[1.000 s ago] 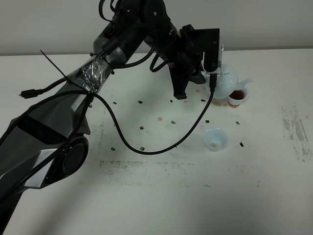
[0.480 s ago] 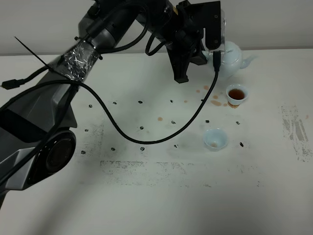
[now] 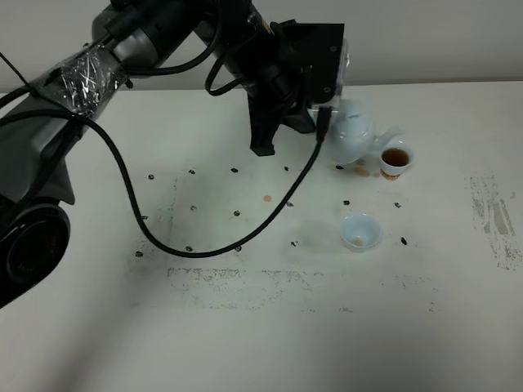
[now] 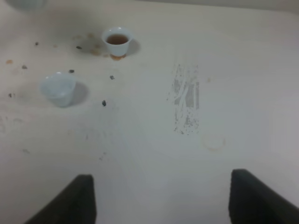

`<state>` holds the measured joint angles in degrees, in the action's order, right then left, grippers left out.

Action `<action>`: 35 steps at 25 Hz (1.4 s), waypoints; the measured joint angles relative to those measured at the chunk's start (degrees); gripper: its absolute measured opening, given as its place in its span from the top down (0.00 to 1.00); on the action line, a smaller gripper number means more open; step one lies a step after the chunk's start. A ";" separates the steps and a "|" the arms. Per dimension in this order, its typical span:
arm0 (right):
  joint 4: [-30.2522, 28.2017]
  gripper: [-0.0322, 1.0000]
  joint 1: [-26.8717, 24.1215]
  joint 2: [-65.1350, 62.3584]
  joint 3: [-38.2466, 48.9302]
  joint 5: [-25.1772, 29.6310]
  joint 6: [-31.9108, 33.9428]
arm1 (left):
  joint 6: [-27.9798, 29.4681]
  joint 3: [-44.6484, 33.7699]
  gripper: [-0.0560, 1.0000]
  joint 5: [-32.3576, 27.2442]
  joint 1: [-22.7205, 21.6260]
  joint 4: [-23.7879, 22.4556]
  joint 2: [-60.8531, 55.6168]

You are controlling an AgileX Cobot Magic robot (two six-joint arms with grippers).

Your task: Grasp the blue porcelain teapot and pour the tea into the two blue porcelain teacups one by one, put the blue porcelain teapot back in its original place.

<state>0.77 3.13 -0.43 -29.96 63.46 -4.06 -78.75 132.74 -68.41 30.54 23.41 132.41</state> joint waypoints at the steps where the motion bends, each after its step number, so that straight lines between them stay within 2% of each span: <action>1: 0.00 0.41 0.00 0.00 0.00 0.00 0.00 | -1.70 -0.36 0.94 0.00 -0.18 -0.24 0.00; 4: 0.00 0.41 0.00 0.00 0.00 0.00 0.00 | -5.51 -0.56 0.94 0.03 -0.30 -1.85 0.46; 17: 0.00 0.41 0.00 0.00 0.00 0.00 0.00 | -13.01 -0.56 0.94 0.06 -0.30 -2.80 4.66; 27: 0.00 0.41 0.00 0.00 0.00 0.00 0.00 | -13.01 -0.56 0.94 0.05 -0.30 -4.03 6.05; 35: 0.00 0.41 0.00 0.00 0.00 0.00 0.00 | -10.93 -0.56 0.94 0.00 0.16 -4.66 6.29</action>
<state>0.77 3.13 -0.43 -29.96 63.46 -4.06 -89.68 132.18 -68.42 30.70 18.75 138.70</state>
